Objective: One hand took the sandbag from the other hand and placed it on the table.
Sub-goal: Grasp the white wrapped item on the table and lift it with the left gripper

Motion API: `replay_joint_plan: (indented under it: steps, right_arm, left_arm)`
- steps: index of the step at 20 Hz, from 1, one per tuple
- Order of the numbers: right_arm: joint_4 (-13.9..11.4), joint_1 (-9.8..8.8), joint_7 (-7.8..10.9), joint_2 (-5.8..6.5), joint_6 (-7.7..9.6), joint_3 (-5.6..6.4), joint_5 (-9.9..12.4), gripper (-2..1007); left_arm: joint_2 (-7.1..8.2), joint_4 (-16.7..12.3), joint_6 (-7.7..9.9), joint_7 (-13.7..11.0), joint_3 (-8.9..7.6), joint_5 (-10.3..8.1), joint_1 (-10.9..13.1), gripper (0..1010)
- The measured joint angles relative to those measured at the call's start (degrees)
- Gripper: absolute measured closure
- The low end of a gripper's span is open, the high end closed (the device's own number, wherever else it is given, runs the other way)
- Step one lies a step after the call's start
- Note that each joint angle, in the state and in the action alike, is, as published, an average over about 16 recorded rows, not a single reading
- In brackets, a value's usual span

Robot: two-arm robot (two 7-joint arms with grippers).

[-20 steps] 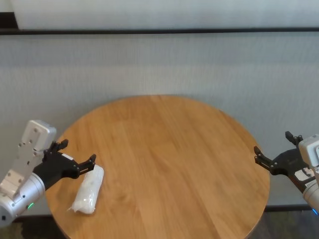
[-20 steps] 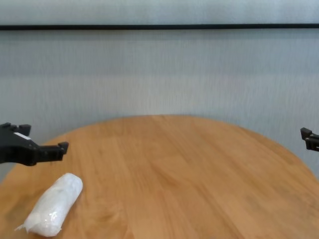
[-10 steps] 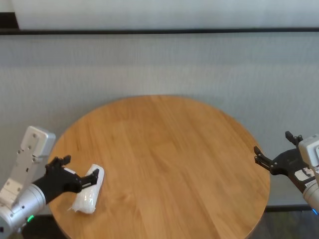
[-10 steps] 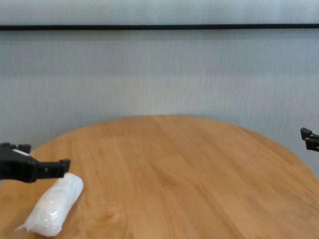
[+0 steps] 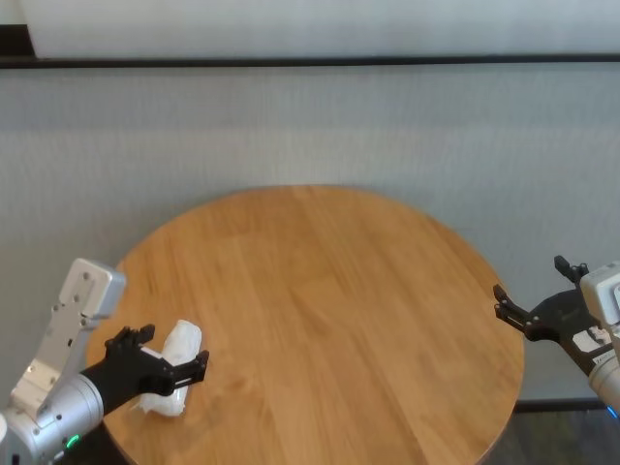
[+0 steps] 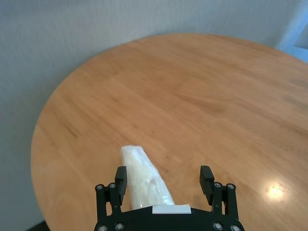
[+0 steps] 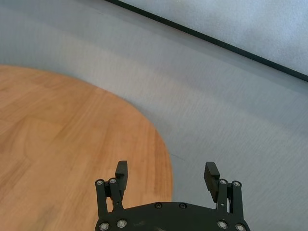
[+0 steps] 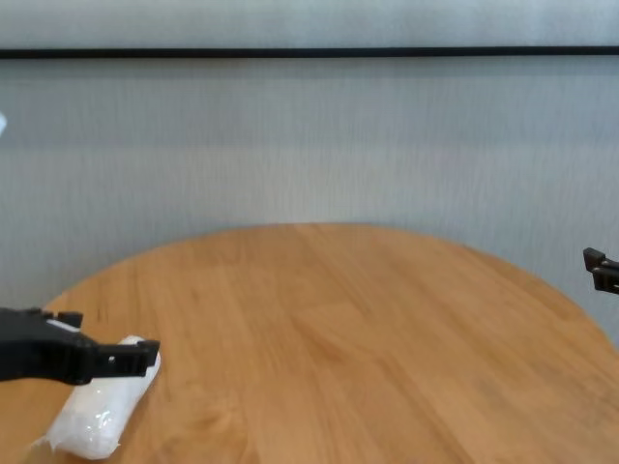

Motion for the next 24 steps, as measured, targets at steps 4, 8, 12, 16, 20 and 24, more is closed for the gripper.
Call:
replay_joint_plan:
  steps: [4, 8, 12, 16, 20, 24]
  right_arm:
    - [0.00, 0.00, 0.00, 0.00, 0.00, 0.00, 0.00, 4]
    - [0.00, 0.00, 0.00, 0.00, 0.00, 0.00, 0.00, 4]
    - [0.00, 0.00, 0.00, 0.00, 0.00, 0.00, 0.00, 4]
    - [0.00, 0.00, 0.00, 0.00, 0.00, 0.00, 0.00, 4]
    - [0.00, 0.00, 0.00, 0.00, 0.00, 0.00, 0.00, 4]
    - [0.00, 0.00, 0.00, 0.00, 0.00, 0.00, 0.00, 4]
  left_arm:
    - [-0.29, -0.78, 1.41, 0.16, -0.54, -0.05, 1.02, 11]
    - [-0.66, -1.03, 2.37, 0.29, -1.07, 0.04, 1.87, 11]
    - [-1.15, -0.75, 2.93, 0.23, -1.50, 0.31, 2.38, 11]
    - [-1.76, 0.01, 3.07, -0.11, -1.77, 0.68, 2.51, 11]
    - [-2.29, 0.88, 3.12, -0.43, -2.03, 1.15, 2.54, 11]
    - [-2.56, 1.37, 3.28, -0.51, -2.44, 1.69, 2.74, 10]
